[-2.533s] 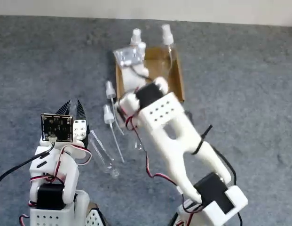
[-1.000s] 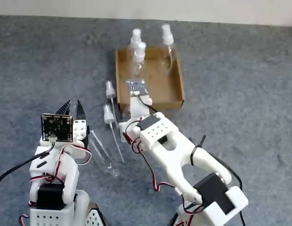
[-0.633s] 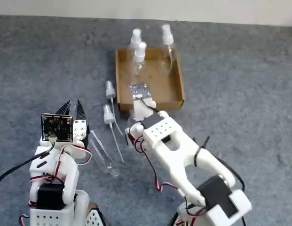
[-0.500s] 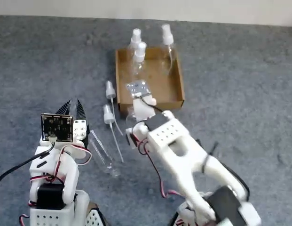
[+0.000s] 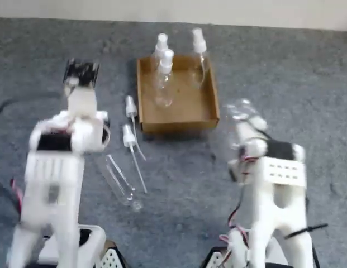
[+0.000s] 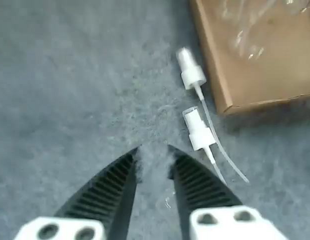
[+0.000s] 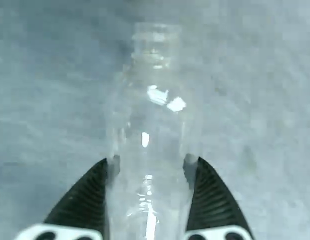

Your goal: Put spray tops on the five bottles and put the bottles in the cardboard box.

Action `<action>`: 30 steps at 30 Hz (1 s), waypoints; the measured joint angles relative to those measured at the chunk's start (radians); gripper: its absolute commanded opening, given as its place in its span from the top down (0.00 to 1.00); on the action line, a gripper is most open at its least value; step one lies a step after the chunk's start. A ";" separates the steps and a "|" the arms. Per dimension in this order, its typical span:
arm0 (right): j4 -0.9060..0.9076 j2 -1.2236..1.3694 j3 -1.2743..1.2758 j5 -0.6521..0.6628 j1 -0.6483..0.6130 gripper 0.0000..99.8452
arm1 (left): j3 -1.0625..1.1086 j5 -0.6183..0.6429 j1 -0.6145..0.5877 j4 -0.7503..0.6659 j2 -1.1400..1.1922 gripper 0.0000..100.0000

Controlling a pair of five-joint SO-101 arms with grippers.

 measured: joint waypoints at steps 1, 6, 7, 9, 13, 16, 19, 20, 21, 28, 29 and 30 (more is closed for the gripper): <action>-0.040 0.000 0.020 0.026 0.063 0.99 | -0.054 0.000 0.000 0.012 0.083 0.90; -0.212 0.000 0.123 0.095 0.207 0.99 | -0.226 0.009 0.035 0.023 0.428 0.90; -0.229 0.000 0.135 0.098 0.218 0.99 | -0.244 0.025 0.049 0.023 0.482 0.90; -0.255 0.000 0.144 0.101 0.239 0.99 | -0.272 0.061 0.068 0.023 0.568 0.90; -0.273 0.025 0.144 0.101 0.281 0.99 | -0.319 0.089 0.068 0.023 0.680 0.90; -0.273 0.137 0.107 0.101 0.299 1.00 | -0.324 0.118 0.068 0.021 0.715 0.90; -0.273 0.279 0.020 0.101 0.324 1.00 | -0.325 0.127 0.069 -0.005 0.724 0.89; -0.273 0.324 -0.011 0.101 0.333 1.00 | -0.325 0.129 0.077 -0.014 0.724 0.88; -0.273 0.365 -0.035 0.101 0.339 1.00 | -0.325 0.129 0.084 -0.021 0.724 0.87; -0.276 0.517 -0.129 0.101 0.351 1.00 | -0.325 0.129 0.132 -0.069 0.724 0.87; -0.276 0.519 -0.130 0.101 0.351 1.00 | -0.324 0.129 0.133 -0.077 0.724 0.87; -0.276 0.522 -0.132 0.101 0.351 1.00 | -0.319 0.129 0.133 -0.091 0.724 0.87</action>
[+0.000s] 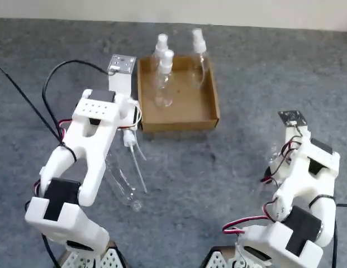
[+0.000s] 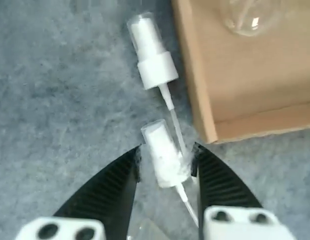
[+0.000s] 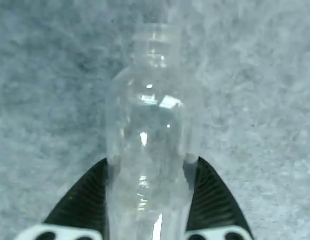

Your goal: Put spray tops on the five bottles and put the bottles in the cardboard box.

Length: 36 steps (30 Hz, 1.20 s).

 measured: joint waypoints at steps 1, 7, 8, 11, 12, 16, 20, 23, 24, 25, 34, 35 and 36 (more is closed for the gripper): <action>0.000 0.000 0.000 0.000 0.000 1.00 | 0.012 0.000 0.000 -0.017 0.005 0.87; 0.000 0.000 0.000 0.000 0.000 1.00 | 0.109 -0.031 -0.005 -0.114 0.008 0.87; 0.000 0.000 0.000 0.000 0.000 1.00 | 0.117 -0.034 -0.006 -0.121 0.008 0.87; 0.000 0.000 0.000 0.000 0.000 1.00 | 0.118 -0.038 -0.006 -0.129 0.035 0.88; 0.000 0.000 0.000 0.000 0.000 1.00 | 0.118 -0.038 -0.006 -0.129 0.054 0.89; 0.000 0.000 0.000 0.000 0.000 1.00 | 0.072 -0.038 -0.025 -0.129 0.146 0.93; 0.000 0.000 0.000 0.000 0.000 0.99 | 0.014 -0.038 -0.035 -0.115 0.192 0.99; 0.000 0.000 0.000 0.000 0.000 0.99 | -0.026 -0.040 -0.035 -0.092 0.195 1.00; 0.000 0.000 0.000 0.000 0.000 0.99 | -0.043 -0.040 -0.037 -0.083 0.195 1.00; 0.000 0.000 0.000 0.000 0.000 0.99 | -0.058 -0.040 -0.040 -0.068 0.192 1.00; 0.072 0.000 -0.021 0.000 0.000 0.81 | -0.215 -0.040 -0.057 0.120 -0.002 1.00; 0.074 0.000 -0.032 0.000 0.000 0.80 | -0.222 -0.040 -0.057 0.141 -0.026 1.00; 0.078 0.000 -0.046 0.000 0.000 0.80 | -0.226 -0.040 -0.057 0.160 -0.049 1.00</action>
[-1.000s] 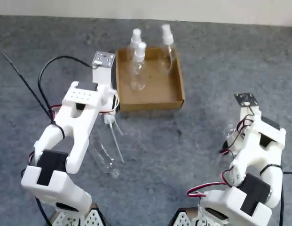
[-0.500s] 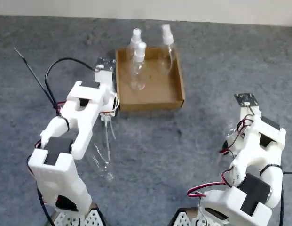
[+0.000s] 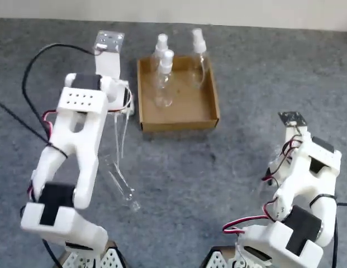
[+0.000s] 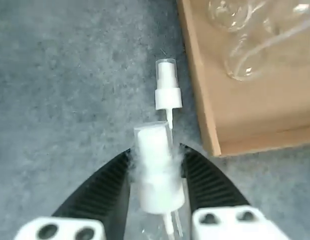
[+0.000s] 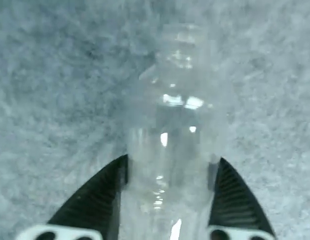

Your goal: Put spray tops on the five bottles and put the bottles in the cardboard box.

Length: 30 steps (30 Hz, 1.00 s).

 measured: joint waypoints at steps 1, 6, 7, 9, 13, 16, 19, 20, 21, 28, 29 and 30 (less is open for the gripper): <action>0.018 0.000 -0.012 0.000 0.000 0.80 | -0.003 0.000 0.000 0.014 -0.025 1.00; 0.149 0.009 -0.173 -0.035 -0.017 0.80 | 0.021 0.000 0.000 0.054 -0.149 1.00; 0.170 0.012 -0.216 -0.051 -0.028 0.80 | 0.041 0.000 -0.002 0.055 -0.180 1.00; 0.213 0.012 -0.302 -0.071 -0.049 0.79 | 0.097 0.000 -0.002 0.055 -0.247 1.00; 0.253 0.032 -0.413 -0.086 -0.101 0.79 | 0.235 0.000 0.000 0.055 -0.385 1.00; 0.279 0.121 -0.434 -0.091 -0.109 0.79 | 0.334 0.000 0.000 0.041 -0.473 1.00; 0.311 0.227 -0.436 -0.092 -0.106 0.79 | 0.411 -0.034 0.000 0.006 -0.532 1.00; 0.322 0.249 -0.443 -0.092 -0.106 0.79 | 0.431 -0.044 0.000 -0.003 -0.546 1.00; 0.324 0.261 -0.448 -0.092 -0.106 0.79 | 0.445 -0.049 0.000 -0.009 -0.555 1.00; 0.322 0.273 -0.459 -0.092 -0.094 0.79 | 0.454 -0.055 0.000 -0.021 -0.565 1.00; 0.322 0.273 -0.459 -0.092 -0.092 0.79 | 0.454 -0.055 0.000 -0.023 -0.565 1.00; 0.319 0.273 -0.459 -0.092 -0.092 0.79 | 0.454 -0.055 0.000 -0.025 -0.565 1.00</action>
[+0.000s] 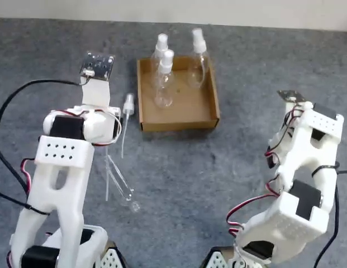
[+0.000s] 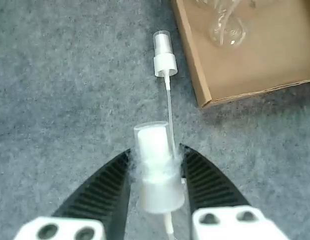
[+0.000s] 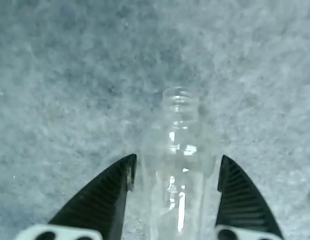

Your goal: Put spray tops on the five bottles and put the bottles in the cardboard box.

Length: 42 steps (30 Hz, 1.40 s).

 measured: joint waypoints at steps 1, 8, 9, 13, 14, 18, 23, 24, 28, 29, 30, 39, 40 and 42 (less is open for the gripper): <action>-0.014 0.000 0.000 0.000 0.000 0.79 | 0.000 0.000 0.000 0.000 0.000 1.00; -0.043 0.087 -0.002 0.000 0.003 0.80 | 0.002 0.000 0.000 0.000 0.000 1.00; -0.043 0.100 -0.002 0.000 0.003 0.80 | 0.002 0.000 0.000 0.000 0.000 1.00; -0.044 0.132 -0.002 0.014 0.005 0.89 | 0.002 0.000 0.000 0.000 0.000 1.00; -0.044 0.133 -0.002 0.015 0.003 0.95 | 0.002 0.000 0.000 0.000 0.000 1.00; -0.044 0.121 -0.002 0.015 0.003 0.99 | 0.002 0.000 0.000 0.000 -0.005 1.00; -0.031 -0.077 -0.002 -0.023 -0.061 1.00 | 0.002 0.000 0.000 0.000 -0.009 1.00; -0.029 -0.135 -0.002 -0.043 -0.095 1.00 | 0.002 0.000 0.000 0.000 -0.012 1.00; -0.009 -0.394 0.069 -0.137 -0.262 1.00 | 0.002 0.000 0.000 0.000 -0.086 1.00; -0.009 -0.454 0.095 -0.163 -0.322 1.00 | 0.002 0.000 0.000 0.000 -0.120 1.00; -0.009 -0.514 0.124 -0.187 -0.377 1.00 | 0.002 0.000 -0.009 0.000 -0.158 1.00; -0.046 -0.895 0.313 -0.374 -0.908 1.00 | 0.000 0.000 -0.031 0.094 -0.456 1.00; -0.068 -0.921 0.339 -0.385 -0.956 1.00 | -0.003 0.002 -0.031 0.094 -0.477 1.00; -0.120 -0.965 0.399 -0.402 -1.036 1.00 | -0.009 0.031 -0.031 0.094 -0.523 1.00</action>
